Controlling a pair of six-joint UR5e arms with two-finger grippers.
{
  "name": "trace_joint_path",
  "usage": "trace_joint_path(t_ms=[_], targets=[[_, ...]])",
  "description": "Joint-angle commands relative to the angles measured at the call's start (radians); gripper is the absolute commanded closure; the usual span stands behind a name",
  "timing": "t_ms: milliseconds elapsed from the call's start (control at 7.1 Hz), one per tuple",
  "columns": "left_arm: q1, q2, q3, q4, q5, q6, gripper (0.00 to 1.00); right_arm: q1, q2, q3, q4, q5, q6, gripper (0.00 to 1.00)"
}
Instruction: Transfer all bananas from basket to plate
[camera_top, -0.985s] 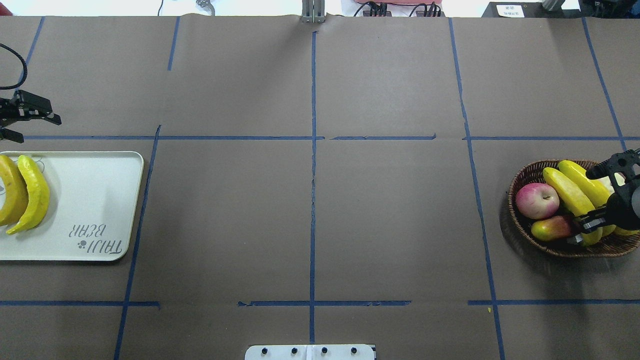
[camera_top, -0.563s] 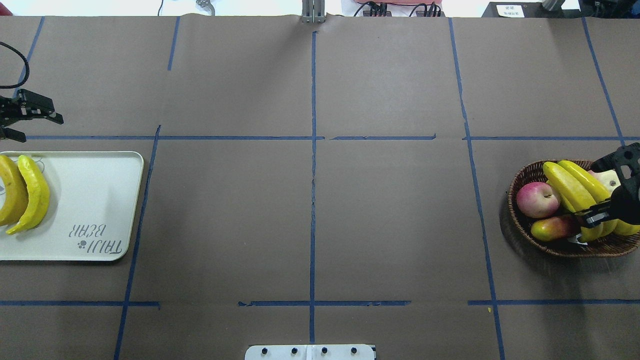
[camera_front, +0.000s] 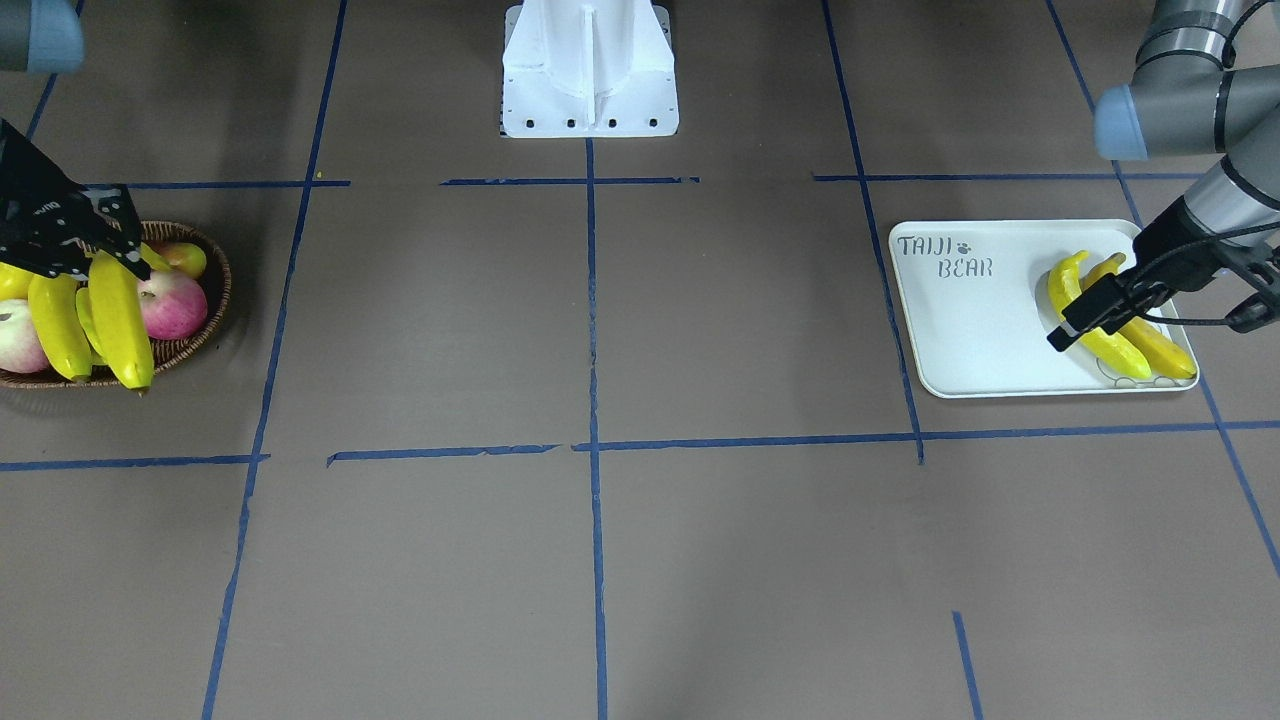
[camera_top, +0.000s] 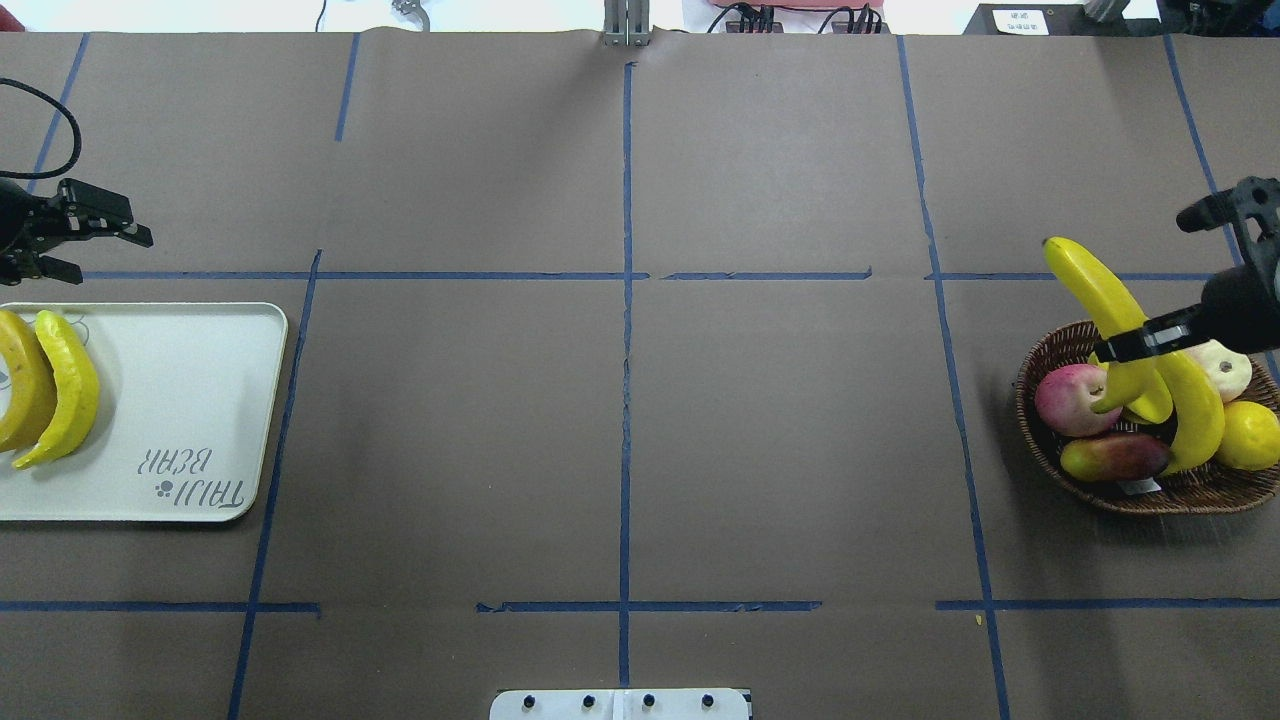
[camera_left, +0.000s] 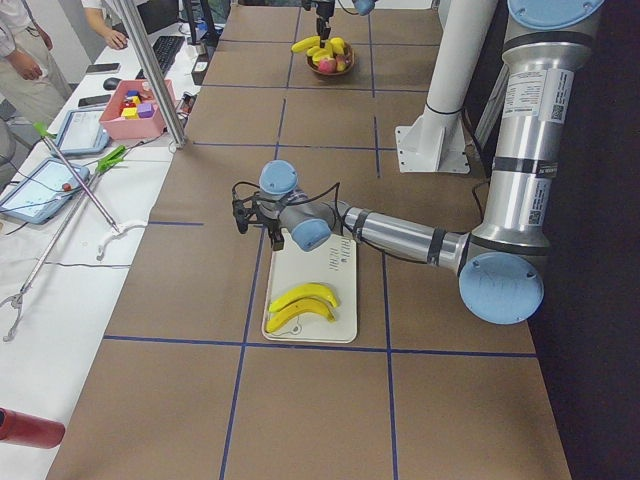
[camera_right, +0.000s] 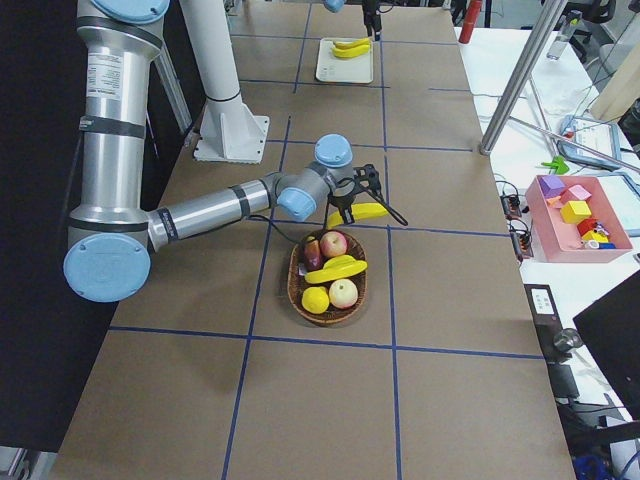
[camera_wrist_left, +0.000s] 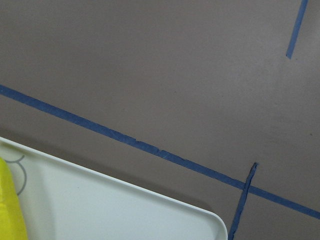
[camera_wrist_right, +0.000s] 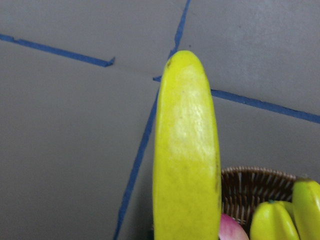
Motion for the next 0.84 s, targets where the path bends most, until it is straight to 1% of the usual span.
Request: trace_joint_path(t_ms=[0, 141, 282, 563, 704], targets=[[0.022, -0.034, -0.006, -0.071, -0.003, -0.018, 0.00, -0.023, 0.164, -0.059, 0.002, 0.012, 0.191, 1.00], [0.045, -0.080, -0.007, -0.071, -0.004, -0.088, 0.00, -0.058, 0.215, -0.057, 0.004, 0.009, 0.274, 1.00], [0.106, -0.143, -0.004, -0.071, -0.001, -0.125, 0.00, -0.093, 0.290, -0.083, 0.005, 0.003, 0.344, 1.00], [0.161, -0.267, 0.002, -0.071, 0.000, -0.142, 0.00, -0.133, 0.402, -0.134, 0.005, -0.010, 0.412, 1.00], [0.183, -0.310, 0.000, -0.071, 0.000, -0.195, 0.00, -0.169, 0.445, -0.137, 0.005, -0.055, 0.472, 1.00]])
